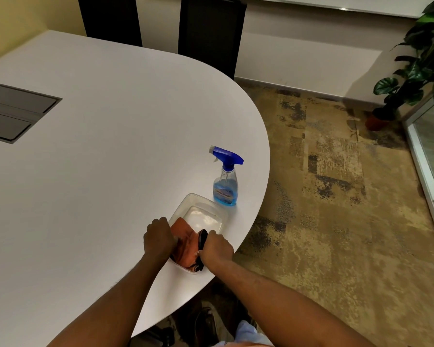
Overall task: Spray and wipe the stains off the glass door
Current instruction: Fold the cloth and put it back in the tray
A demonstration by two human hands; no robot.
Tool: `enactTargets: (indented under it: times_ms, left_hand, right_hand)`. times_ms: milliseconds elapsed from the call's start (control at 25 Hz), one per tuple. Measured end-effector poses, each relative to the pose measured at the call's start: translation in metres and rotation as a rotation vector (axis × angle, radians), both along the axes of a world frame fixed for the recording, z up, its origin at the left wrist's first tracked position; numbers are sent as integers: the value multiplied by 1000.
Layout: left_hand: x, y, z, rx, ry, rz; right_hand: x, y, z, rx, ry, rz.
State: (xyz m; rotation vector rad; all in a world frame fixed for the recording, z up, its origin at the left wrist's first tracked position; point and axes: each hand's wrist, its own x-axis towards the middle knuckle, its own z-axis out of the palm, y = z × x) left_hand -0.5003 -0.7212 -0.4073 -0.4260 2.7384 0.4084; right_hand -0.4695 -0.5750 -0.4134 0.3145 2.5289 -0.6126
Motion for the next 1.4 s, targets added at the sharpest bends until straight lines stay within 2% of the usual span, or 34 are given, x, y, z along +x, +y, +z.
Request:
enactTargets:
  times_ms: [360, 520, 680, 880, 1080, 1240, 1400]
  left_hand:
    - [-2, 0, -10, -9, 8, 20]
    - [-10, 2, -6, -11, 94, 46]
    - [-21, 4, 3, 80, 197, 90]
    - [-32, 9, 17, 235, 268, 92]
    - [-25, 7, 18, 270, 265, 84]
    - [-19, 5, 18, 281, 267, 95]
    - [-20, 10, 21, 289, 261, 75]
  right_hand:
    - [3, 3, -8, -73, 75, -130]
    - [-24, 27, 11, -185, 286, -332]
    - [-85, 59, 37, -332, 466, -542]
    - [-132, 71, 51, -363, 443, -416]
    - [-129, 69, 49, -537, 363, -470]
    - [-113, 62, 66, -571, 490, -510]
    - [-101, 54, 100, -593, 623, -427]
